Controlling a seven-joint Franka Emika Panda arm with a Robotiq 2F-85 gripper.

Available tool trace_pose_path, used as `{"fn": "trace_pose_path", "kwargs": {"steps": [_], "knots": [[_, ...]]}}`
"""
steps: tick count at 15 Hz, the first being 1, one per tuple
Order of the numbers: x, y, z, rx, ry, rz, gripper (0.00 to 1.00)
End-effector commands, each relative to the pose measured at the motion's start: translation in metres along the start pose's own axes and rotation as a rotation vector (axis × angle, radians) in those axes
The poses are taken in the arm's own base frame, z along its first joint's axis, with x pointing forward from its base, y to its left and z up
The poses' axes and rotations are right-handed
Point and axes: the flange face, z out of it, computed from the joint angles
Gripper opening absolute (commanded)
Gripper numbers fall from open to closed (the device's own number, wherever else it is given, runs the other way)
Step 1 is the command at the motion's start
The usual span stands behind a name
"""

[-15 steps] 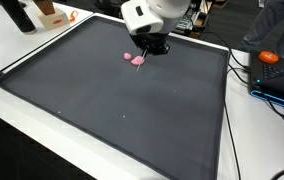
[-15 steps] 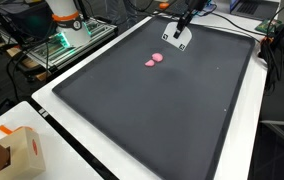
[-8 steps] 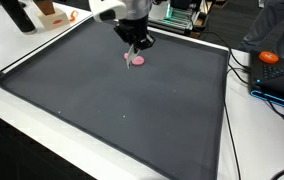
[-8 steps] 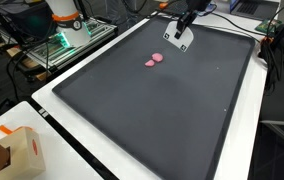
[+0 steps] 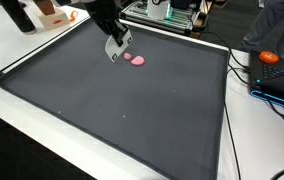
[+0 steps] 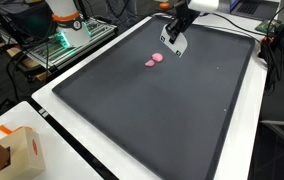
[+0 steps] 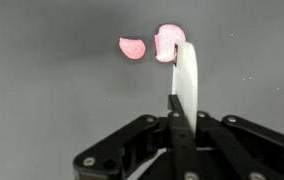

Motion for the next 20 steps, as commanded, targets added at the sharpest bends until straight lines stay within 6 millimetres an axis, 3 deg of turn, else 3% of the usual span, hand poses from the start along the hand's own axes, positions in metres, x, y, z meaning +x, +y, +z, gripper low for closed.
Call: {"fn": "trace_pose_path", "kwargs": {"steps": [1,9,20], "knots": [[-0.012,0.039,0.006,0.113,-0.001,0.056,0.01],[-0.027,0.111,0.034,0.317,-0.006,0.217,0.01],[-0.053,0.161,0.072,0.399,-0.025,0.388,0.01]]}}
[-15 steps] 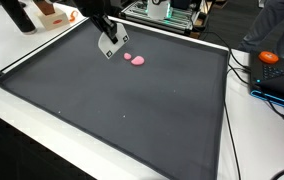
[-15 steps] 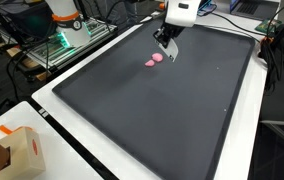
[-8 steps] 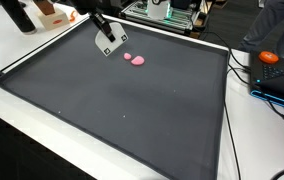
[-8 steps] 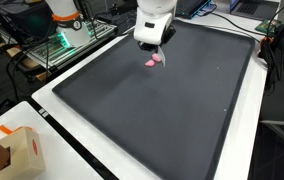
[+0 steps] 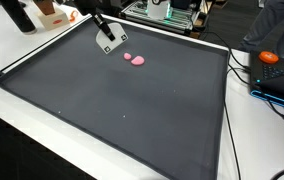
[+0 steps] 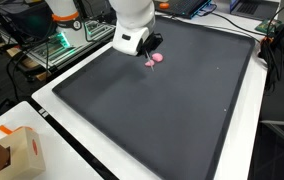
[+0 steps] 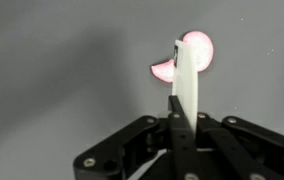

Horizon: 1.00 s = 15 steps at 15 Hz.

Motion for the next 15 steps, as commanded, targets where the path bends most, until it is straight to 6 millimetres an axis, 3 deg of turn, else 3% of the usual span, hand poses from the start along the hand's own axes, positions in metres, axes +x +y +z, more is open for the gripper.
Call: {"fn": "trace_pose_path", "kwargs": {"steps": [1,8,15], "knots": [[-0.012,0.022,0.003,0.044,0.021,0.048,0.01],[-0.019,0.044,0.010,0.079,0.049,0.106,0.01],[-0.027,0.047,0.015,0.048,0.083,0.076,0.01]]}}
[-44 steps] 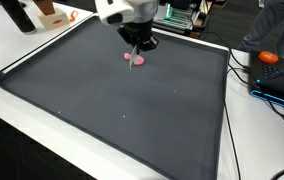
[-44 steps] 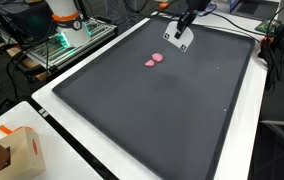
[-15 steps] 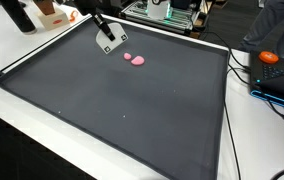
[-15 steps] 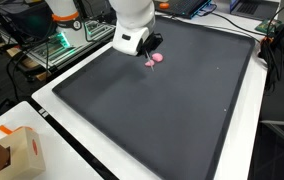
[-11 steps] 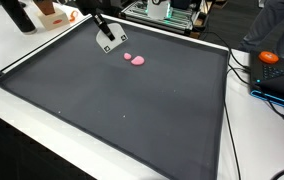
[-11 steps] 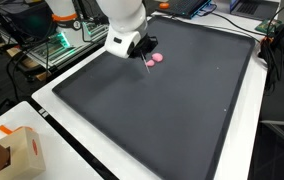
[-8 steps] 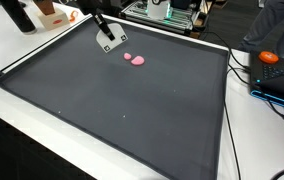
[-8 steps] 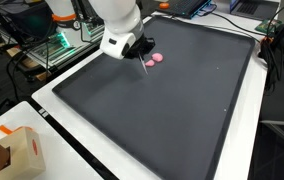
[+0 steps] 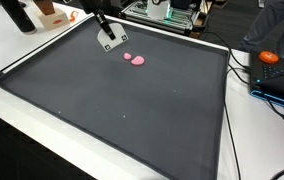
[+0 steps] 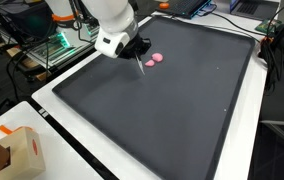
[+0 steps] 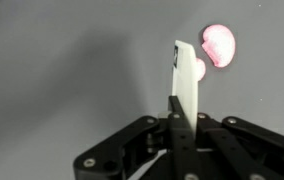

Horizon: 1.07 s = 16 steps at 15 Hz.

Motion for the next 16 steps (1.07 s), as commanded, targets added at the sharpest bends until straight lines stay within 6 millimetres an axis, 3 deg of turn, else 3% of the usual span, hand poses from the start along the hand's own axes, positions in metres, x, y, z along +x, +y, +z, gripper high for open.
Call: {"fn": "trace_pose_path", "kwargs": {"steps": [1,16], "knots": [[-0.011,0.006,0.001,-0.004,0.032,-0.028,0.01],[-0.034,-0.024,0.010,-0.157,0.082,-0.277,0.01]]}}
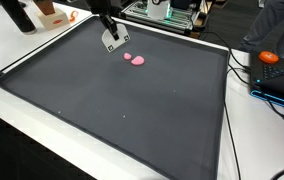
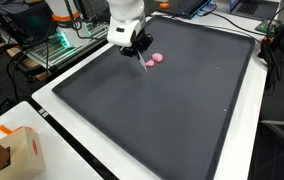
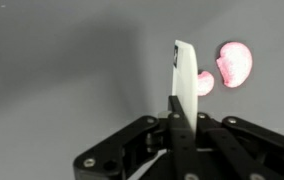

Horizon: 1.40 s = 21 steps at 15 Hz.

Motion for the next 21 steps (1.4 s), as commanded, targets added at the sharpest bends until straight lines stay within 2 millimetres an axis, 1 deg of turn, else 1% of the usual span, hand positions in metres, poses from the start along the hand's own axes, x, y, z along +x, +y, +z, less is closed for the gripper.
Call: {"fn": "trace_pose_path", "kwargs": {"steps": [1,11,15,21], "knots": [[-0.012,-0.003,-0.001,-0.029,0.023,-0.068,0.01],[-0.031,-0.020,-0.009,-0.044,0.030,-0.230,0.01],[-0.046,-0.037,-0.012,-0.063,0.039,-0.274,0.01],[-0.071,-0.061,-0.026,-0.109,0.069,-0.316,0.01]]}}
